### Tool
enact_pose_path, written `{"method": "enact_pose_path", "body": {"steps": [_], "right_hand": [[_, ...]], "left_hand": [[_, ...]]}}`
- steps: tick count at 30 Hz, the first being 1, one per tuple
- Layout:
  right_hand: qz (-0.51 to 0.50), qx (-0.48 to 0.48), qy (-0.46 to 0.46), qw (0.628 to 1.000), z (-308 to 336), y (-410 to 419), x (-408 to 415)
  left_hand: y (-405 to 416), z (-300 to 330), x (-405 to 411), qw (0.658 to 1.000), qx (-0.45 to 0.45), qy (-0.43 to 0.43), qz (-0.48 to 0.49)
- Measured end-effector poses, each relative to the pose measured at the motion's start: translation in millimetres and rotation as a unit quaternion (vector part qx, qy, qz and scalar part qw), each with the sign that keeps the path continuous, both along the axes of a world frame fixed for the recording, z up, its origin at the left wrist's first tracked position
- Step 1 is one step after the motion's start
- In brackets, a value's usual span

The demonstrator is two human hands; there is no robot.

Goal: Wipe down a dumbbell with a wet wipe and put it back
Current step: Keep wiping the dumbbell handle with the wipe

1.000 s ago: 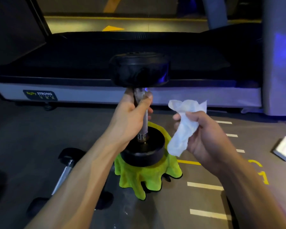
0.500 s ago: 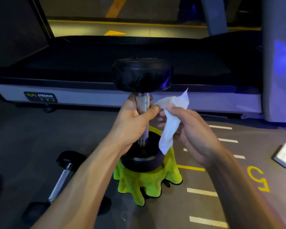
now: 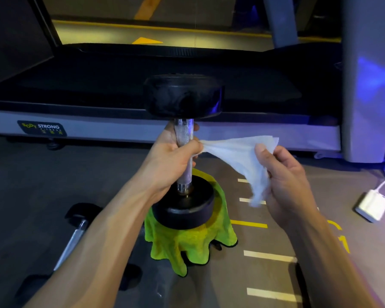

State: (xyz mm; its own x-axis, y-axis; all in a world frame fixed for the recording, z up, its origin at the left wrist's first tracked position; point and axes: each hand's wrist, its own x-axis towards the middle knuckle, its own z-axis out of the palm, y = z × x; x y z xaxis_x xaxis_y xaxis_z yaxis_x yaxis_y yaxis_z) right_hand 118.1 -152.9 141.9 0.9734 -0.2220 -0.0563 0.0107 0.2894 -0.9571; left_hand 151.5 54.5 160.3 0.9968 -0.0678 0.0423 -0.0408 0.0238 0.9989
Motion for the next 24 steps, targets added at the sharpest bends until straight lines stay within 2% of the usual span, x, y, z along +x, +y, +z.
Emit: {"method": "enact_pose_path", "body": {"steps": [4, 11, 16, 20, 24], "right_hand": [[-0.034, -0.098, -0.042, 0.994, 1.1, -7.3, -1.8], [-0.069, -0.174, -0.109, 0.976, 6.7, -10.5, -6.0], [0.050, -0.230, -0.079, 0.969, 19.0, -5.1, -1.8], [0.070, -0.311, -0.079, 0.944, 32.2, -0.4, 11.3], [0.124, -0.298, -0.105, 0.941, 45.7, 5.2, 21.6]], "left_hand": [[0.6, -1.8, 1.3, 1.000, 0.007, -0.001, -0.007], [-0.9, -1.2, 0.9, 1.000, 0.013, -0.015, -0.006], [-0.4, -3.7, 1.3, 0.999, 0.028, -0.018, -0.007], [-0.4, 0.6, -1.6, 1.000, 0.001, -0.006, -0.026], [3.5, -0.4, 1.1, 0.999, 0.026, -0.006, -0.039]]}}
